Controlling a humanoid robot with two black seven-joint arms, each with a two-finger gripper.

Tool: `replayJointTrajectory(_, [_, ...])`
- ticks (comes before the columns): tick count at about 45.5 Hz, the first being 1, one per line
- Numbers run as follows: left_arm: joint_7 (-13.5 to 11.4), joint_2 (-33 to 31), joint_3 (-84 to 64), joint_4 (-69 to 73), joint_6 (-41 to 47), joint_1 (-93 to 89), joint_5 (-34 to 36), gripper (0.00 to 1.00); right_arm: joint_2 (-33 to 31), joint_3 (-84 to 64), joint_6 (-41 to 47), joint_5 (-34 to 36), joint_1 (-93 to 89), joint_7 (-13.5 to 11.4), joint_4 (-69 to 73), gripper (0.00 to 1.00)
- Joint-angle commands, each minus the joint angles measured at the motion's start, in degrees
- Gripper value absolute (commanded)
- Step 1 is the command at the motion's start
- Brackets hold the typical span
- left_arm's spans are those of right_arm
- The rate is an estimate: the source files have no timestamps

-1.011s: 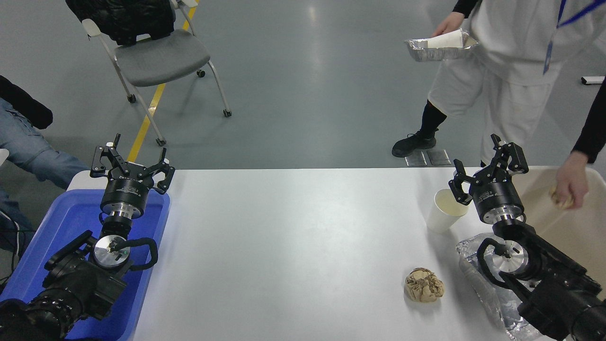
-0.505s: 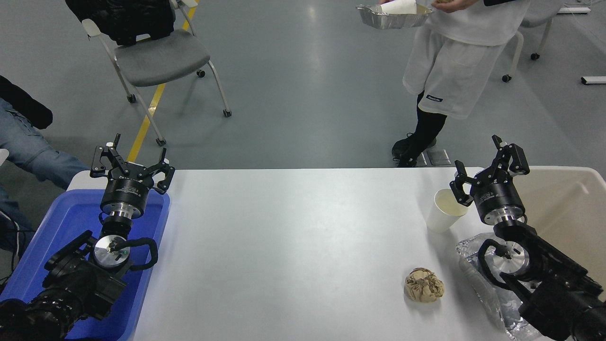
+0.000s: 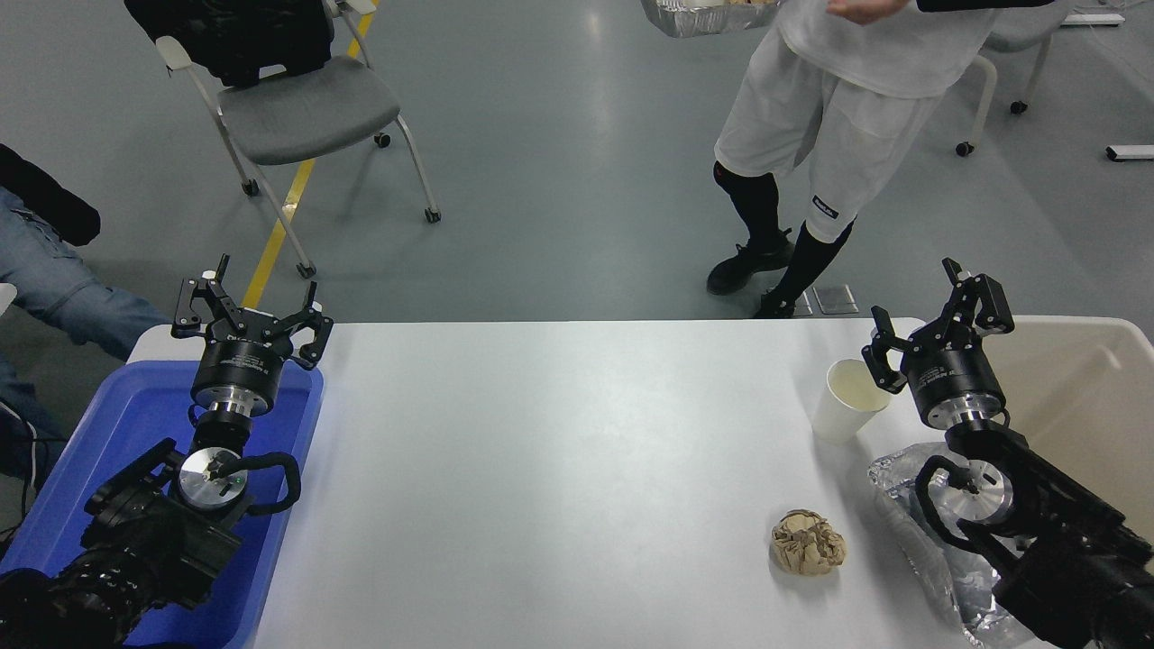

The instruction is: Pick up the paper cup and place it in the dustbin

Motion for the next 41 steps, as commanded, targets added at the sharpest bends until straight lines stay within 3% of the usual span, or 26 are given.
replayJointTrajectory(1, [0.0, 0.0, 0.0, 0.0, 0.1, 0.0, 0.0, 0.99, -0.1, 0.0, 0.0, 0.1, -0.3, 0.0, 0.0, 1.0])
replayJointTrajectory(34, [0.0, 0.0, 0.0, 0.0, 0.0, 0.0, 0.0, 0.99, -1.0, -4.7, -3.1, 0.4, 0.9, 0.0, 0.9, 1.0])
replayJointTrajectory(41, [0.0, 0.0, 0.0, 0.0, -0.1, 0.0, 0.0, 0.99, -6.4, -11.7, -5.9, 1.8, 3.8, 0.0, 1.0, 1.0])
